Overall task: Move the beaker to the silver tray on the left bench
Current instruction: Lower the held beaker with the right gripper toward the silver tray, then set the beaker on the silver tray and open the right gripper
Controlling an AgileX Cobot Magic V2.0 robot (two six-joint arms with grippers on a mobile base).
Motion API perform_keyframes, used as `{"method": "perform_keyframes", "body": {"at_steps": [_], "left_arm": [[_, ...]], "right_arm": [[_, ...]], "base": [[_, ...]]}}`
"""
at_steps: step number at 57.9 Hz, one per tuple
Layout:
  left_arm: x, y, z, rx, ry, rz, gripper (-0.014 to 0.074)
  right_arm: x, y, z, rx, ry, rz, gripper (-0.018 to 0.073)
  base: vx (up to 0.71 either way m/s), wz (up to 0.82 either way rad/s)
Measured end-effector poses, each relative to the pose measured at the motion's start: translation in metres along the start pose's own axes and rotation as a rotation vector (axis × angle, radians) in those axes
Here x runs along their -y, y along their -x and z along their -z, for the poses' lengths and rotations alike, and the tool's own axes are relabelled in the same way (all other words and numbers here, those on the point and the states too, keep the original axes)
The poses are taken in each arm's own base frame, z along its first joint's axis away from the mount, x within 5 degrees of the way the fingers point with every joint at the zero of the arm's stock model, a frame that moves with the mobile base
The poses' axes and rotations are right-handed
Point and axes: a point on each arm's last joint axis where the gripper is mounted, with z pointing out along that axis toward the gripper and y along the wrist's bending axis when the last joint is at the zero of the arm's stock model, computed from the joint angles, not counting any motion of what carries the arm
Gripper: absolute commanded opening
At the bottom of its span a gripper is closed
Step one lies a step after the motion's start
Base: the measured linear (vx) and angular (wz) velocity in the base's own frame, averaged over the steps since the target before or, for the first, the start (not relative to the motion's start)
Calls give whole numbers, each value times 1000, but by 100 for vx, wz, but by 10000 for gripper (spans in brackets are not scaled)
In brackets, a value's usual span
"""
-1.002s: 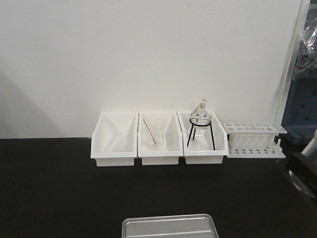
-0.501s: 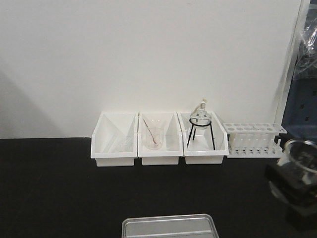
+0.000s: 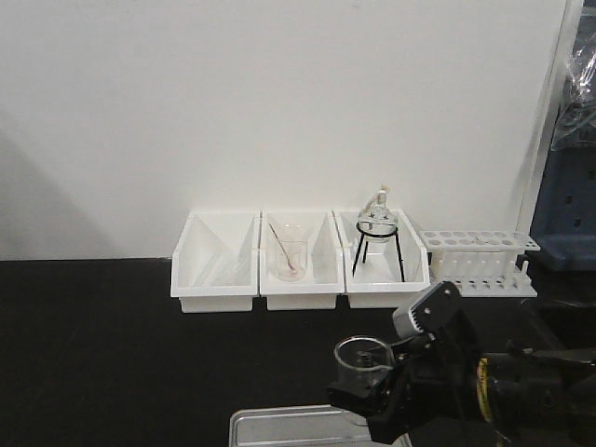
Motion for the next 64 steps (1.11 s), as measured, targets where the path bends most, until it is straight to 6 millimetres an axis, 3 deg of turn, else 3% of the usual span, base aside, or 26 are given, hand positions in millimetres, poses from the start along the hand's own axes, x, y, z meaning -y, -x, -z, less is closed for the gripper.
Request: {"method": "perform_keyframes", "body": {"at_steps": [10, 21, 42, 64], "left_arm": [[0, 0, 0, 0, 0, 0, 1], [0, 0, 0, 0, 0, 0, 1], [0, 0, 0, 0, 0, 0, 1], [0, 0, 0, 0, 0, 0, 1]], "right_arm": [[11, -27, -31, 80, 90, 91, -3], [18, -53, -48, 76, 109, 184, -3], [33, -82, -66, 62, 42, 46, -3], [42, -93, -71, 49, -38, -6, 41]], "base": [[0, 0], [0, 0], [0, 0], [0, 0]]}}
